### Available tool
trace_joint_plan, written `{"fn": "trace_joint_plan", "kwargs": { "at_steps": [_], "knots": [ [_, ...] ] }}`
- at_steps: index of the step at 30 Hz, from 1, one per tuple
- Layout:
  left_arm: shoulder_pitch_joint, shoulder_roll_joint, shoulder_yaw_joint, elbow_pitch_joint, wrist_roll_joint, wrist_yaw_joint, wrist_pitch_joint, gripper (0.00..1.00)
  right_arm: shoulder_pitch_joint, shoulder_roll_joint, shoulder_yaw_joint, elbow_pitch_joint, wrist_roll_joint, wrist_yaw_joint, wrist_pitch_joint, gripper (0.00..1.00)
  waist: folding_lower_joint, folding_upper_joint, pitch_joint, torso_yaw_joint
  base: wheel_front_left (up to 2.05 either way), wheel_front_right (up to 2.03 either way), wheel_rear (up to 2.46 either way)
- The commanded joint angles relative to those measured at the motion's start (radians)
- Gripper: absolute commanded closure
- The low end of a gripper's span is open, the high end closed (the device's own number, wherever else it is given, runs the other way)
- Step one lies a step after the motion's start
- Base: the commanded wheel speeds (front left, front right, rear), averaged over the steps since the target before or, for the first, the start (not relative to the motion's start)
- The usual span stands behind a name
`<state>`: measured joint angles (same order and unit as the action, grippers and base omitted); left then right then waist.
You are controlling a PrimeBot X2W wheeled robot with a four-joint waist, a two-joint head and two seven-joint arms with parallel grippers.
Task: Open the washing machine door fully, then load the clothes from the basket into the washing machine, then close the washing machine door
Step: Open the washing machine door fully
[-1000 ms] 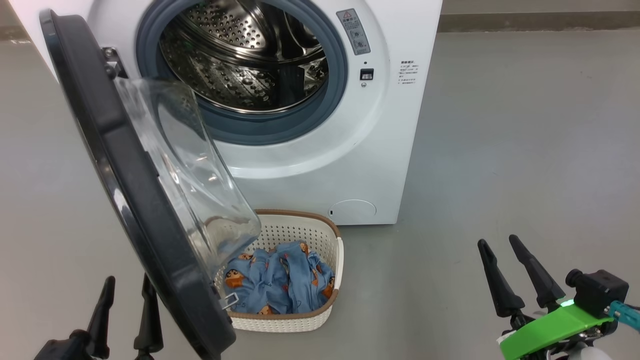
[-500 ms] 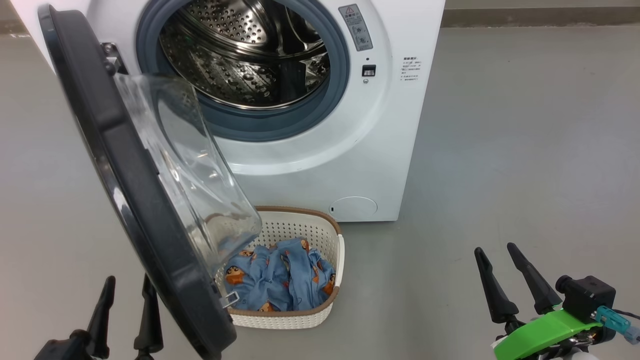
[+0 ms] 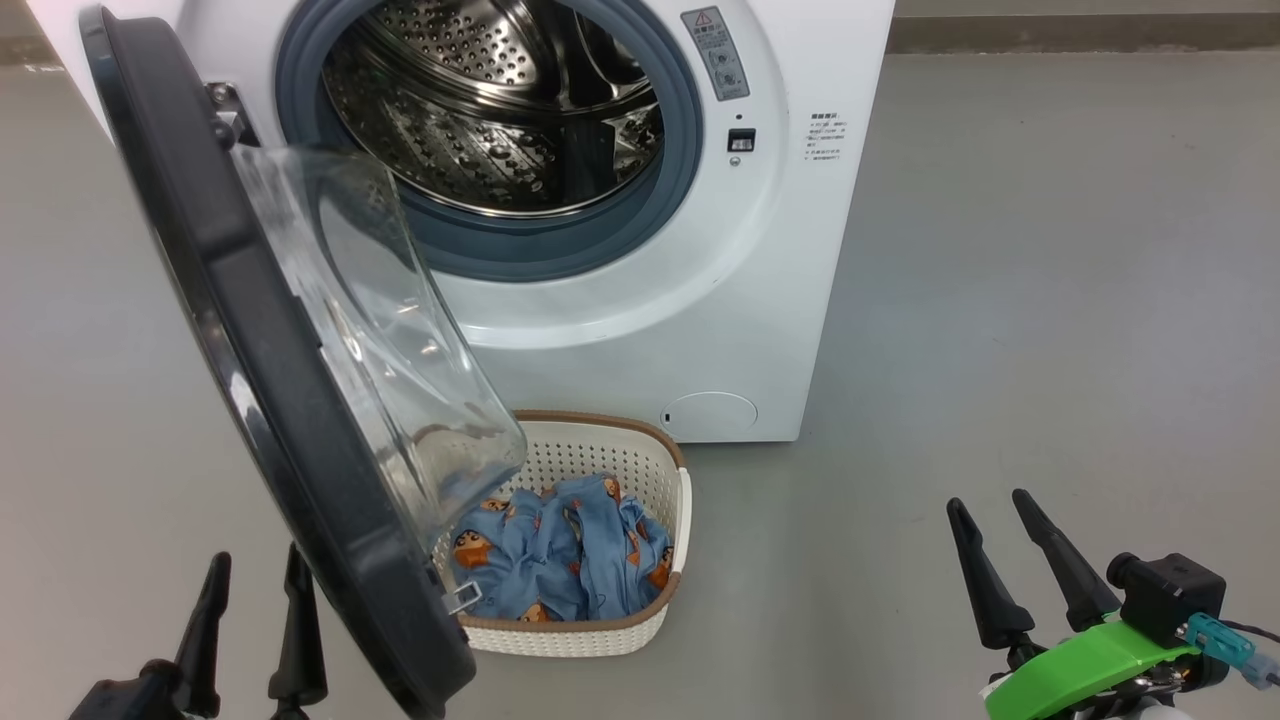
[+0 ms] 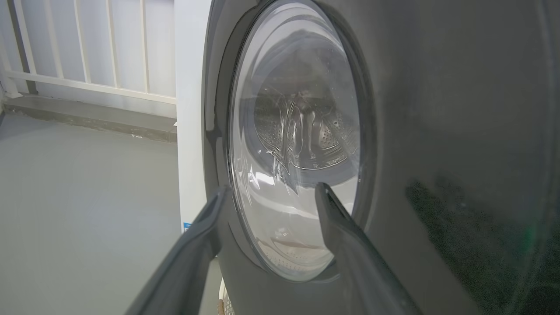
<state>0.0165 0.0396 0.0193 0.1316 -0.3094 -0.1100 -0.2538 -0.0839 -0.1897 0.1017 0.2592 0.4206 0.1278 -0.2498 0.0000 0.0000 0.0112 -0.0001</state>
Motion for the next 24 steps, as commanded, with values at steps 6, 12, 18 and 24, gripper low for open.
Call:
{"fn": "trace_joint_plan", "kwargs": {
  "at_steps": [6, 12, 18, 24],
  "knots": [
    [-0.023, 0.012, 0.039, -0.022, 0.009, -0.005, -0.008, 0.00, -0.040, -0.006, 0.024, -0.021, -0.001, 0.003, -0.012, 0.00, 0.0000, 0.0000, -0.001, 0.001, 0.00, 0.00, 0.00],
    [-0.026, 0.012, 0.042, -0.019, 0.011, -0.006, -0.008, 0.00, -0.043, -0.005, 0.025, -0.020, 0.000, 0.003, -0.012, 0.00, 0.0000, 0.0000, -0.001, 0.002, 0.00, 0.00, 0.00],
    [-0.027, 0.011, 0.045, -0.020, 0.013, -0.007, -0.008, 0.00, -0.044, -0.003, 0.024, -0.017, -0.001, 0.003, -0.012, 0.00, 0.0000, 0.0000, -0.003, 0.002, 0.00, 0.00, 0.00],
    [-0.027, 0.011, 0.049, -0.022, 0.014, -0.007, -0.008, 0.69, -0.045, -0.003, 0.024, -0.015, -0.004, 0.003, -0.012, 0.00, 0.0000, 0.0000, -0.003, 0.001, 0.00, 0.00, 0.00]
  ]
}}
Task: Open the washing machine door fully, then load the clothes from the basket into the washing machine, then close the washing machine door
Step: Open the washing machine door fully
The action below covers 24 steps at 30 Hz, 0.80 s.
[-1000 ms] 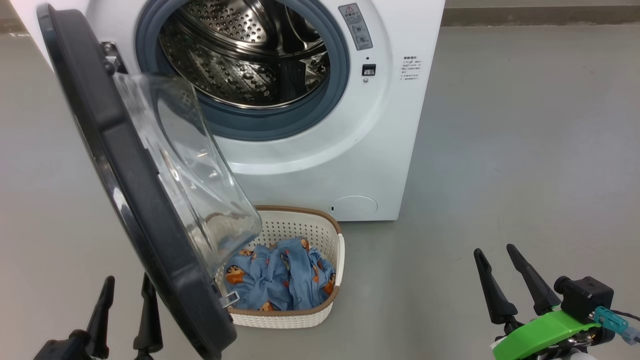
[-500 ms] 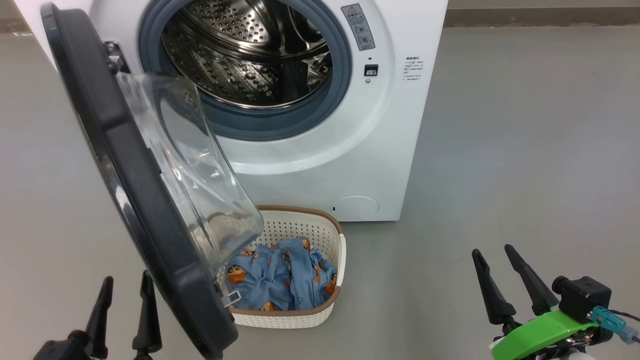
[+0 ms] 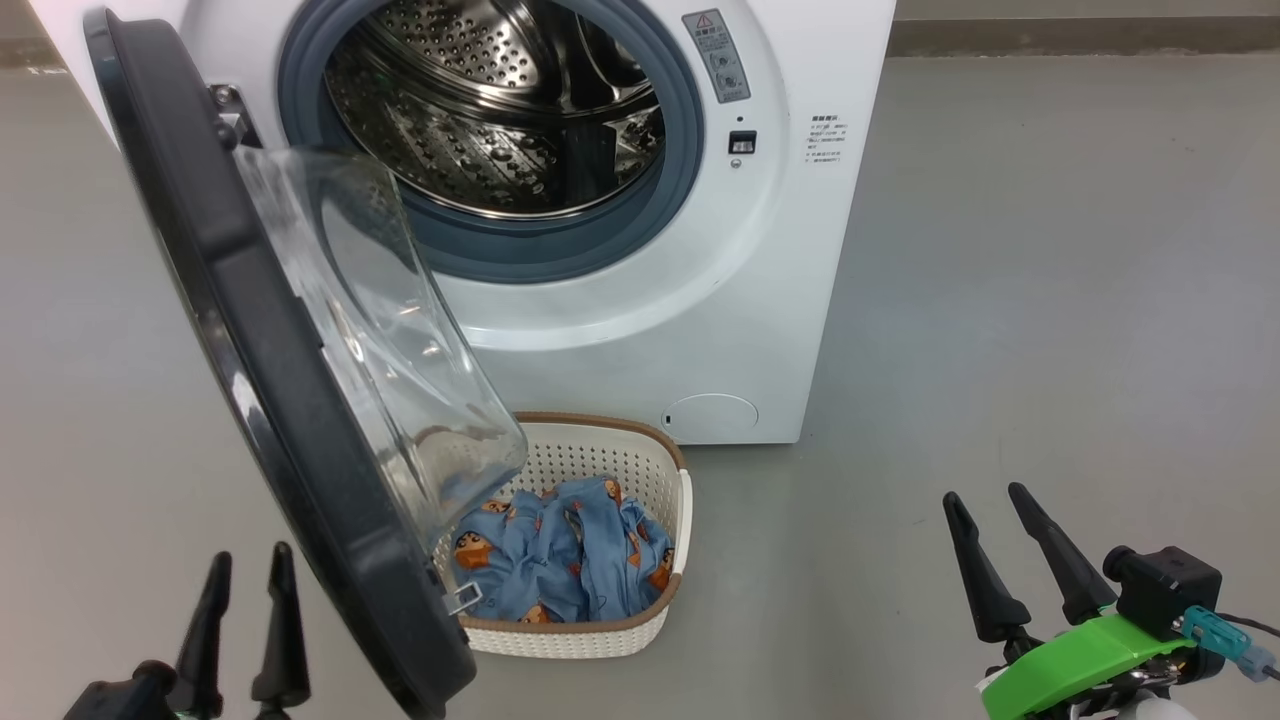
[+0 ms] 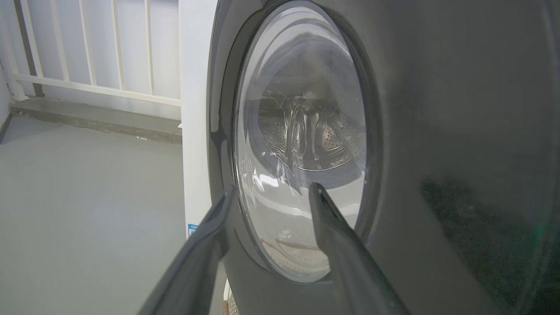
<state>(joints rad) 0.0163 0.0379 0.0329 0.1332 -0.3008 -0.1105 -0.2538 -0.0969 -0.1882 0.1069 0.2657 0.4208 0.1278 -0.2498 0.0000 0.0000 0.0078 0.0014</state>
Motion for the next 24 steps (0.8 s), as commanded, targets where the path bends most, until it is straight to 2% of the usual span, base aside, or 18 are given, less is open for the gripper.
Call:
{"fn": "trace_joint_plan", "kwargs": {
  "at_steps": [1, 13, 24],
  "knots": [
    [-0.027, 0.013, 0.035, -0.023, 0.008, -0.006, -0.008, 1.00, -0.032, -0.004, 0.019, -0.021, -0.005, 0.003, -0.012, 0.00, 0.0000, 0.0000, 0.000, -0.001, 0.00, 0.00, 0.00],
    [-0.047, 0.013, 0.060, -0.086, 0.023, -0.005, -0.008, 1.00, -0.036, -0.001, 0.014, -0.021, -0.008, 0.003, -0.012, 0.00, 0.0000, 0.0000, 0.009, 0.008, 0.00, 0.00, 0.00],
    [-0.060, 0.044, 0.103, -0.281, 0.059, 0.007, -0.008, 1.00, -0.029, 0.011, 0.021, -0.013, 0.001, 0.003, -0.012, 0.00, 0.0000, 0.0000, 0.000, 0.014, 0.00, 0.00, 0.00]
  ]
}}
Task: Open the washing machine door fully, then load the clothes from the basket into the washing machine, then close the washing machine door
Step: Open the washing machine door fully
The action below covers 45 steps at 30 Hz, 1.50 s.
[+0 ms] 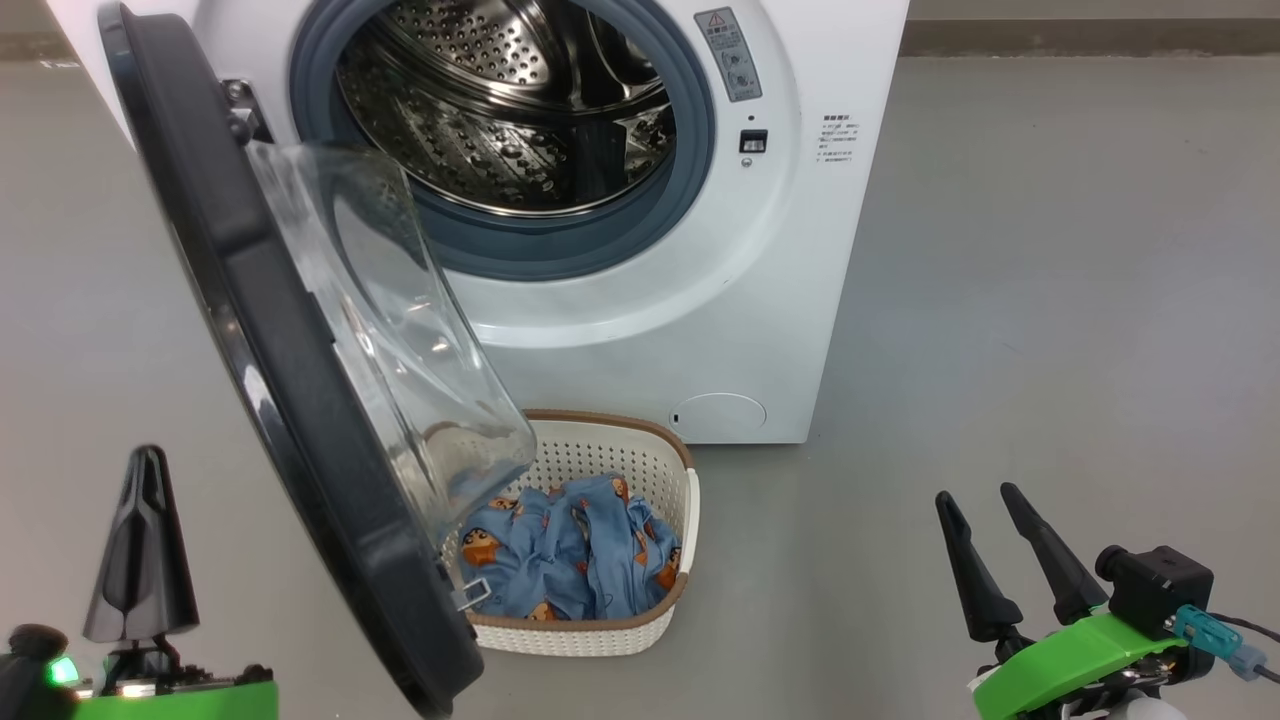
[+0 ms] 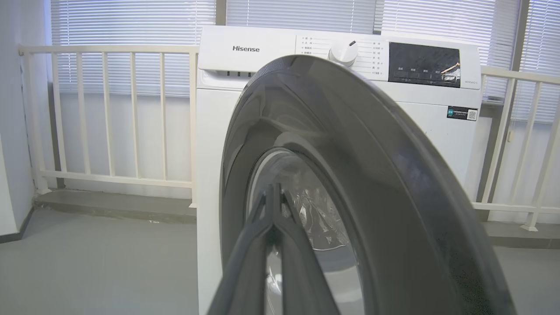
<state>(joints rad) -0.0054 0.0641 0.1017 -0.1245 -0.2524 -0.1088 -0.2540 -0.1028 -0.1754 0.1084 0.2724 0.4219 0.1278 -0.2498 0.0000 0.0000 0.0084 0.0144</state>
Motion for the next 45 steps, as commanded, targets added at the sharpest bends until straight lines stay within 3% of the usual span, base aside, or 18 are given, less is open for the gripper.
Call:
{"fn": "trace_joint_plan", "kwargs": {
  "at_steps": [1, 15, 21, 31, 40, 45],
  "knots": [
    [-0.039, 0.021, 0.033, -0.044, 0.014, 0.006, -0.008, 1.00, -0.022, -0.001, 0.020, -0.020, 0.001, 0.003, -0.012, 0.00, 0.0000, 0.0000, -0.002, 0.002, 0.00, 0.00, 0.00],
    [-0.058, 0.023, -0.084, -0.361, 0.058, 0.007, 0.076, 1.00, -0.015, 0.011, 0.031, -0.015, 0.010, 0.003, -0.012, 0.00, 0.0000, 0.0000, -0.023, 0.021, 0.00, 0.00, 0.00],
    [-0.082, 0.020, -0.215, -0.420, 0.056, -0.005, 0.142, 1.00, -0.017, 0.010, 0.036, -0.012, 0.013, 0.003, -0.012, 0.00, 0.0000, 0.0000, -0.023, 0.031, 0.00, 0.00, 0.00],
    [-0.040, 0.006, -0.388, -0.378, 0.023, -0.010, 0.195, 1.00, -0.020, 0.010, 0.046, -0.014, 0.018, 0.003, -0.012, 0.00, 0.0000, 0.0000, -0.018, 0.023, 0.00, 0.00, 0.00],
    [0.010, 0.000, -0.460, -0.275, 0.010, -0.004, 0.196, 1.00, -0.023, 0.010, 0.044, -0.014, 0.019, 0.003, -0.012, 0.00, 0.0000, 0.0000, -0.006, 0.021, 0.00, 0.00, 0.00],
    [0.017, -0.001, -0.468, -0.149, -0.015, -0.003, 0.174, 1.00, -0.029, 0.011, 0.045, -0.016, 0.018, 0.003, -0.012, 0.00, 0.0000, 0.0000, 0.007, 0.017, 0.00, 0.00, 0.00]
  ]
}}
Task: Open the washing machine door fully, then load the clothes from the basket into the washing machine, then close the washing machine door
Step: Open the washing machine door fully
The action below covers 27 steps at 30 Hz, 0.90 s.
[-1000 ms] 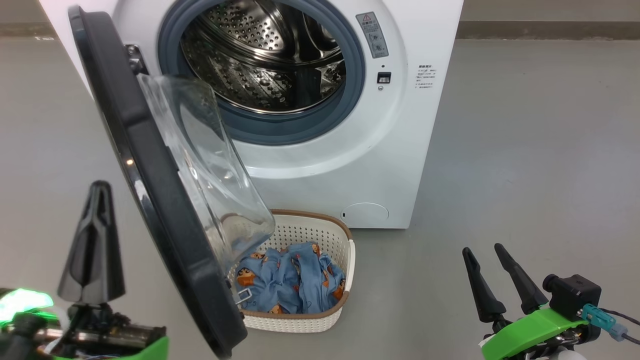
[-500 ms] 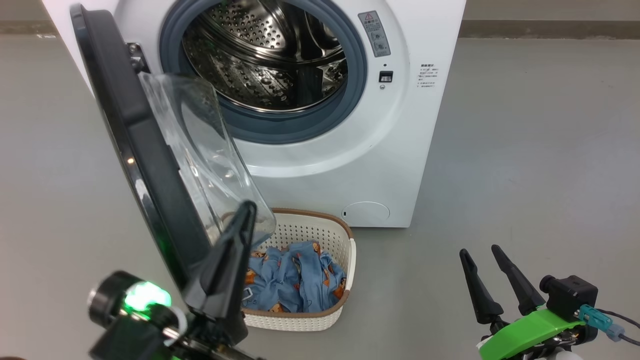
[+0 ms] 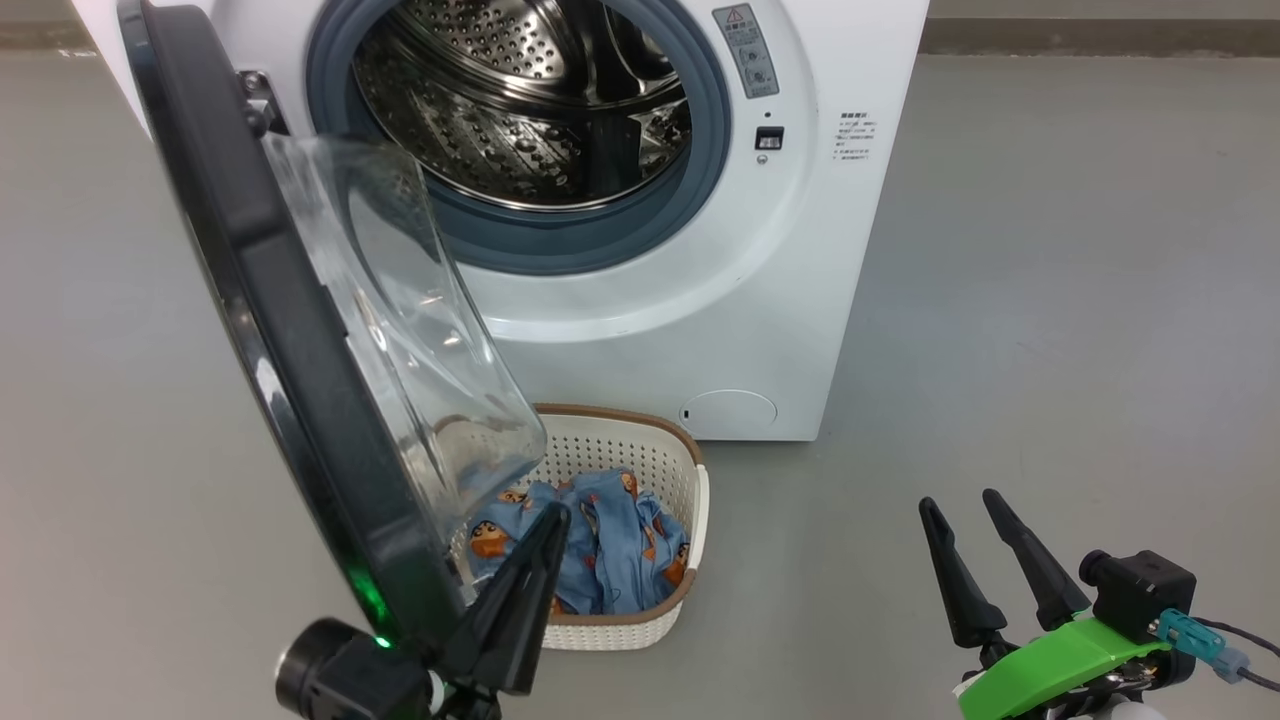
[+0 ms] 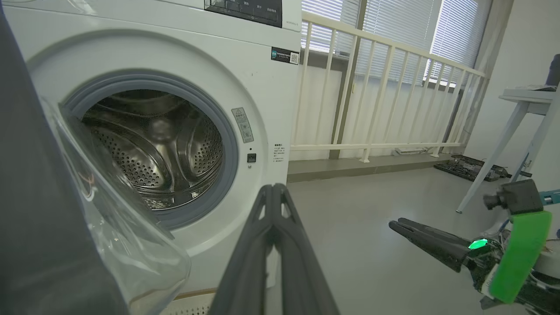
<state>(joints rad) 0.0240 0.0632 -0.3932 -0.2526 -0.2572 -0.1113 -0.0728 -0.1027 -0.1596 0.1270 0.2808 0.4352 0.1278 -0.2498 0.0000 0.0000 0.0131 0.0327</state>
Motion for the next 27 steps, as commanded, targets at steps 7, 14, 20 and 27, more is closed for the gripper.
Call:
{"fn": "trace_joint_plan", "kwargs": {
  "at_steps": [7, 14, 20, 27],
  "knots": [
    [-0.013, 0.002, 0.016, 0.105, -0.040, -0.005, -0.038, 1.00, -0.034, -0.004, 0.024, -0.024, 0.007, 0.003, -0.012, 0.00, 0.0000, 0.0000, 0.016, -0.011, 0.00, 0.00, 0.00],
    [-0.025, 0.002, 0.054, 0.191, -0.077, 0.006, -0.057, 1.00, -0.033, -0.001, 0.017, -0.023, 0.007, 0.003, -0.012, 0.00, 0.0000, 0.0000, 0.017, -0.008, 0.00, 0.00, 0.00],
    [-0.038, 0.001, 0.078, 0.244, -0.101, 0.018, -0.070, 1.00, -0.031, 0.004, 0.024, -0.020, 0.008, 0.003, -0.012, 0.00, 0.0000, 0.0000, 0.013, 0.003, 0.00, 0.00, 0.00],
    [-0.046, 0.010, 0.103, 0.267, -0.110, 0.033, -0.087, 1.00, -0.029, 0.003, 0.027, -0.019, 0.010, 0.003, -0.012, 0.00, 0.0000, 0.0000, 0.014, 0.016, 0.00, 0.00, 0.00]
  ]
}}
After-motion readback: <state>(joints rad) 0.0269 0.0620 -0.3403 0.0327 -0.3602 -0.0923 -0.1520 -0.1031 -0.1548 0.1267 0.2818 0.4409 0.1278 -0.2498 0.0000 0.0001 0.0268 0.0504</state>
